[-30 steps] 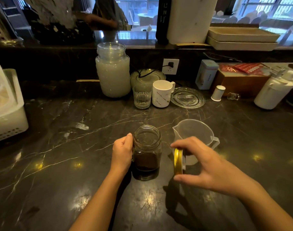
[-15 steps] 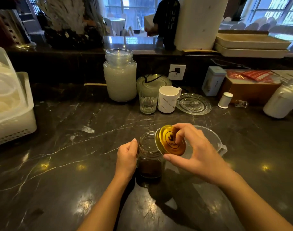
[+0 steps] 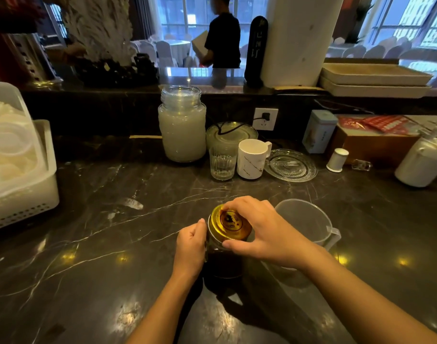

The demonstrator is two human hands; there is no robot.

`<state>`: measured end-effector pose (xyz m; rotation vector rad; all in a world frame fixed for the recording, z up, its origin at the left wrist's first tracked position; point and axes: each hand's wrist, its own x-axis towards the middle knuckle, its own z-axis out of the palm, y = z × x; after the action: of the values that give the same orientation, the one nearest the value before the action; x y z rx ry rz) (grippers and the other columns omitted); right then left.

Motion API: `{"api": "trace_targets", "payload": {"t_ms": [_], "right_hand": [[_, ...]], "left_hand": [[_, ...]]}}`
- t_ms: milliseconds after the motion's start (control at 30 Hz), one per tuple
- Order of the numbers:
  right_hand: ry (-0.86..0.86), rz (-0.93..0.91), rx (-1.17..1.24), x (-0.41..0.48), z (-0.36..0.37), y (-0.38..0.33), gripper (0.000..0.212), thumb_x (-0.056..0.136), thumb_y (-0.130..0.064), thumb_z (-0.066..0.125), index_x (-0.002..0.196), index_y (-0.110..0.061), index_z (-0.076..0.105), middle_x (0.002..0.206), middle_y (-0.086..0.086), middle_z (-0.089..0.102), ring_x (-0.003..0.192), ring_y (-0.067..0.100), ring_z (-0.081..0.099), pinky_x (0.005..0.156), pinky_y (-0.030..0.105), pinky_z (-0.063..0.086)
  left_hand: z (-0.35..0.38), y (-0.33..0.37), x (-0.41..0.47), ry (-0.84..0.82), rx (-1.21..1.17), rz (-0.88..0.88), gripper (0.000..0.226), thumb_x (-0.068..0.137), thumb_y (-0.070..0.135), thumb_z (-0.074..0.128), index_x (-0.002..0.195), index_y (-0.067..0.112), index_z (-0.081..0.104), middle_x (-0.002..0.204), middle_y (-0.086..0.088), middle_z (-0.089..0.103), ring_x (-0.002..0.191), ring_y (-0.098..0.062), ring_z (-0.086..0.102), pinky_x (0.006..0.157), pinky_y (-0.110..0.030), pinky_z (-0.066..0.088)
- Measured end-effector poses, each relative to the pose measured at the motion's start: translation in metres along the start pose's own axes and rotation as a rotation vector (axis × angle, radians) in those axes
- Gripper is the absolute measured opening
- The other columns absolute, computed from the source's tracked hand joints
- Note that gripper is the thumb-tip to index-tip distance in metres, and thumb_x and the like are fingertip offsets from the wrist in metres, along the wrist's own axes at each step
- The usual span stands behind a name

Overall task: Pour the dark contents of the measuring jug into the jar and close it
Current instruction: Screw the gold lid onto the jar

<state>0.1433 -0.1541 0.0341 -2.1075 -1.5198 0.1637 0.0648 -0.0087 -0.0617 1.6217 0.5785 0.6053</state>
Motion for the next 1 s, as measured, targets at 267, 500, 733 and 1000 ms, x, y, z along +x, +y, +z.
{"api": "trace_targets", "payload": {"t_ms": [267,500,733,1000], "right_hand": [[-0.148,-0.041,-0.076,0.011,-0.01,-0.001,0.058,0.078,-0.039,0.066,0.129,-0.028,0.041,0.126,-0.003,0.045,0.112,0.009,0.035,0.097,0.031,0.027],[-0.272,-0.078,-0.084,0.022,-0.022,-0.001,0.059,0.073,-0.033,0.069,0.126,-0.029,0.042,0.125,-0.005,0.046,0.111,0.006,0.035,0.097,0.03,0.026],[-0.317,-0.117,-0.082,0.029,-0.028,0.001,0.06,0.071,-0.031,0.072,0.123,-0.032,0.044,0.12,-0.008,0.046,0.093,-0.005,0.03,0.083,0.014,0.027],[-0.402,-0.095,-0.083,0.032,-0.036,-0.001,0.062,0.074,-0.028,0.072,0.128,-0.032,0.042,0.126,-0.007,0.044,0.1,-0.003,0.032,0.081,0.012,0.032]], "left_hand": [[0.0,-0.004,0.004,-0.03,-0.007,-0.014,0.046,0.093,0.025,0.043,0.056,0.003,0.06,0.051,-0.002,0.052,0.052,-0.015,0.045,0.053,-0.036,0.034],[-0.001,-0.005,0.004,-0.045,-0.016,-0.01,0.049,0.094,0.027,0.042,0.072,-0.012,0.059,0.069,-0.033,0.059,0.065,-0.028,0.051,0.063,-0.042,0.039],[-0.002,-0.005,0.005,-0.044,-0.009,-0.006,0.05,0.095,0.027,0.041,0.074,-0.014,0.059,0.075,-0.04,0.059,0.066,-0.028,0.052,0.064,-0.041,0.039],[-0.001,-0.004,0.005,-0.064,-0.002,-0.007,0.051,0.096,0.026,0.039,0.074,-0.016,0.058,0.078,-0.04,0.06,0.067,-0.028,0.053,0.065,-0.041,0.039]]}}
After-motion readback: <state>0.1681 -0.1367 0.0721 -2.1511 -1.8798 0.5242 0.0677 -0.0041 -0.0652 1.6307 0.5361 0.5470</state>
